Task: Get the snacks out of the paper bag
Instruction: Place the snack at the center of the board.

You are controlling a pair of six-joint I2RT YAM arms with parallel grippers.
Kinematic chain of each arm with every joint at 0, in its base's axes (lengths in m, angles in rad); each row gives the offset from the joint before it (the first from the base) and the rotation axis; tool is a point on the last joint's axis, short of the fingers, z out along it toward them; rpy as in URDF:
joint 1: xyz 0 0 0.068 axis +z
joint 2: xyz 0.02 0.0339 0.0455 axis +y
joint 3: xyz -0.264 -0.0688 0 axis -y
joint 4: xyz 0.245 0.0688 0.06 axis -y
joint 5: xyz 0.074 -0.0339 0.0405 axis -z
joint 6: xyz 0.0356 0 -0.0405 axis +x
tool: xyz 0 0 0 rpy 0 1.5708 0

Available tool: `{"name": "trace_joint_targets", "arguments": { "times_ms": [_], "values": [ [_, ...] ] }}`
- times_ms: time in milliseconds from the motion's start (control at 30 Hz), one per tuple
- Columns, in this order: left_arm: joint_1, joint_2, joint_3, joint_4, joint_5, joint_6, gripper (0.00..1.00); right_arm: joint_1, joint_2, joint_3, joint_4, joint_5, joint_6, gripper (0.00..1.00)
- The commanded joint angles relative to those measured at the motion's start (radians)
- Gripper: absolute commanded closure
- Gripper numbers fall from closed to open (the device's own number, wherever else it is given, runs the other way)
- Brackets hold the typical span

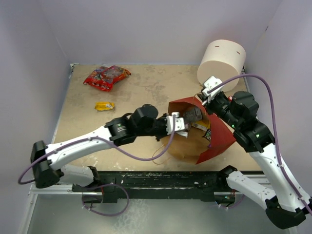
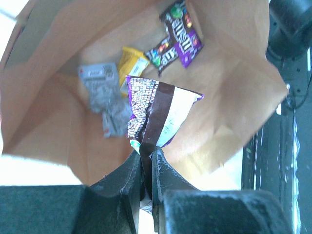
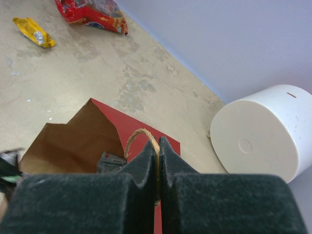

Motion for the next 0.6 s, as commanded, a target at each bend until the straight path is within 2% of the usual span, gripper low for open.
{"name": "trace_joint_targets", "arguments": {
  "times_ms": [0,100,167,267,367,467,567],
  "values": [
    [0.006,-0.157,-0.051,-0.189,-0.145,-0.047,0.94,0.001,-0.009,-0.015,0.104,-0.01,0.022,1.0],
    [0.029,-0.244,-0.073,-0.318,-0.342,-0.021,0.96,0.001,-0.014,-0.024,0.114,-0.005,0.023,1.0],
    [0.086,-0.287,-0.097,-0.374,-0.441,0.027,0.98,0.001,-0.022,-0.033,0.117,-0.001,0.025,1.0],
    [0.189,-0.333,-0.174,-0.364,-0.568,0.128,1.0,0.002,-0.04,-0.054,0.118,-0.001,0.039,1.0],
    [0.302,-0.284,-0.268,-0.297,-0.72,0.221,1.0,0.002,-0.047,-0.062,0.105,-0.009,0.049,1.0],
    [0.483,-0.208,-0.291,-0.204,-0.607,0.26,1.0,0.002,-0.045,-0.058,0.089,-0.017,0.054,1.0],
    [0.616,-0.109,-0.304,-0.069,-0.52,0.291,1.0,0.002,-0.029,-0.042,0.075,-0.039,0.05,1.0]
  ]
}}
